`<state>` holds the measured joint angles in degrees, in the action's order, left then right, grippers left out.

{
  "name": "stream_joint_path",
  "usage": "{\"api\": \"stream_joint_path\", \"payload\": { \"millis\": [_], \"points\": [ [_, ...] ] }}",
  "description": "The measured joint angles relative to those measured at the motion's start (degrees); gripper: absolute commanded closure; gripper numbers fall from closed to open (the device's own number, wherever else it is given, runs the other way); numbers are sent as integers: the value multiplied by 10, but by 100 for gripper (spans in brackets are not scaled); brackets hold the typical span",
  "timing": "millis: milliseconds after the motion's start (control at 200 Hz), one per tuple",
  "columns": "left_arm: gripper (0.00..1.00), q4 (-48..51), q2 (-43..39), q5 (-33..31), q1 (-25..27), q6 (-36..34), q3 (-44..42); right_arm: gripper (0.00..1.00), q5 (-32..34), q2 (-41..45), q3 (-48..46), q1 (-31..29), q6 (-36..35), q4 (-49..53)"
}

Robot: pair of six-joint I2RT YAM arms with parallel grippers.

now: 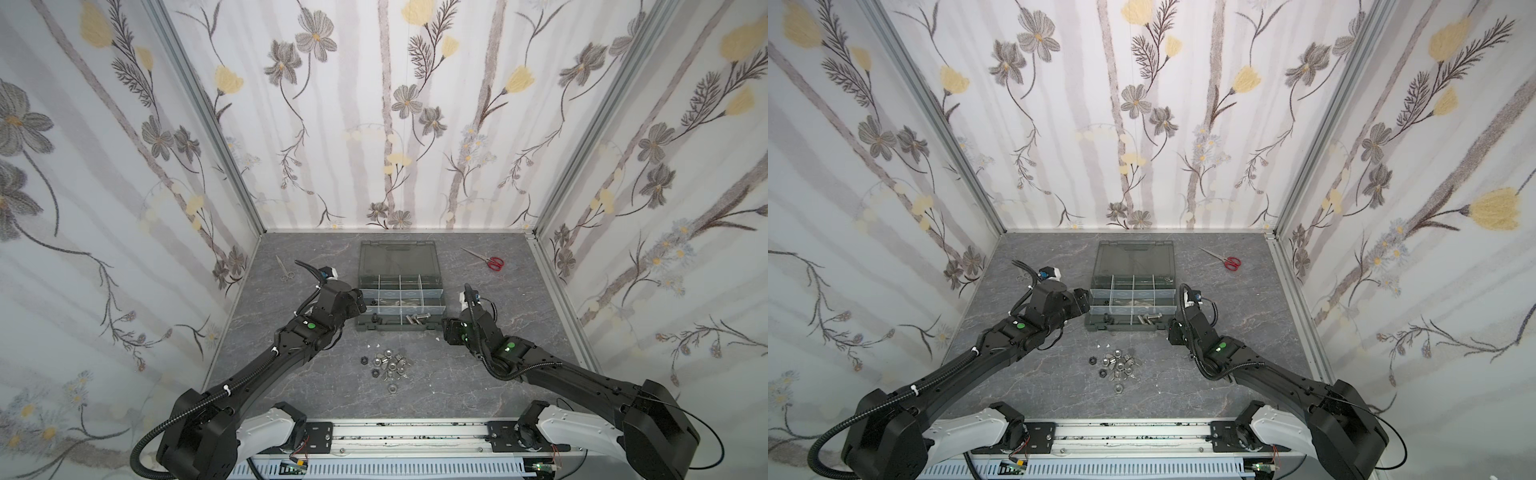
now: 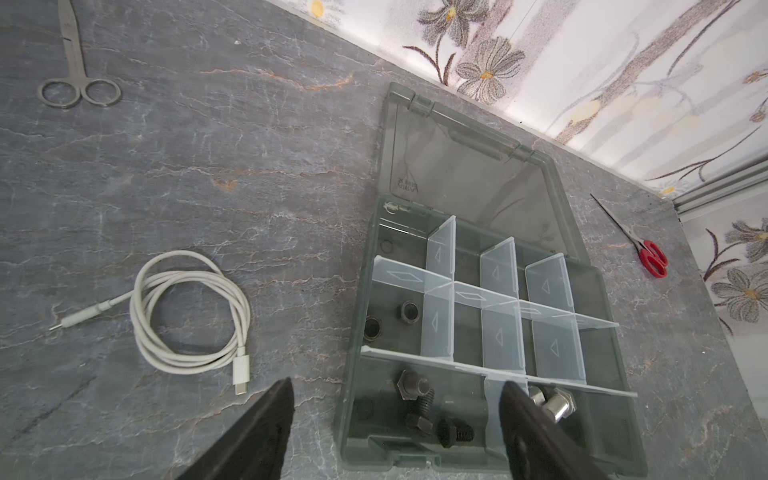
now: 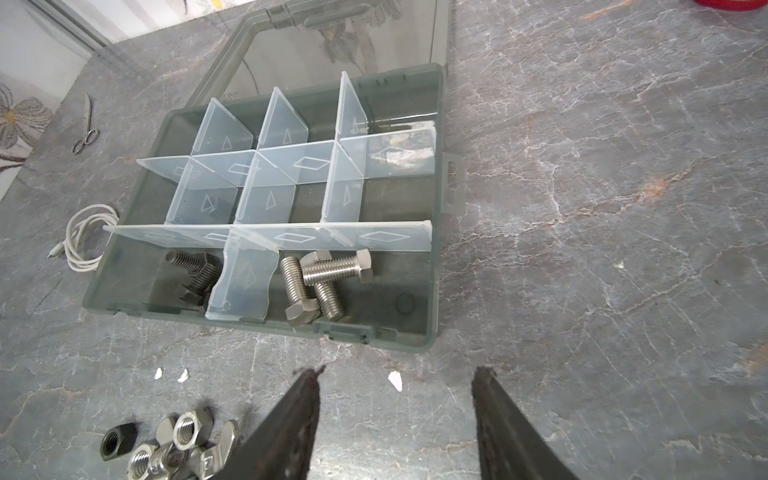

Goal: Sort the screws and nuts into containers
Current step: 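Raise the left gripper from the box while the right moves over the nut pile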

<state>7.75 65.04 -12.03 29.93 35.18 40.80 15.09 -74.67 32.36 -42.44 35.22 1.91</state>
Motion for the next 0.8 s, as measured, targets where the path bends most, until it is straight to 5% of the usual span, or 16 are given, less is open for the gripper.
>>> {"api": "stream_joint_path", "payload": {
  "millis": [799],
  "points": [
    [8,-13,-109,-15,-1,32,-90,39,-63,-191,143,-106,-44,-34]
  ]
}}
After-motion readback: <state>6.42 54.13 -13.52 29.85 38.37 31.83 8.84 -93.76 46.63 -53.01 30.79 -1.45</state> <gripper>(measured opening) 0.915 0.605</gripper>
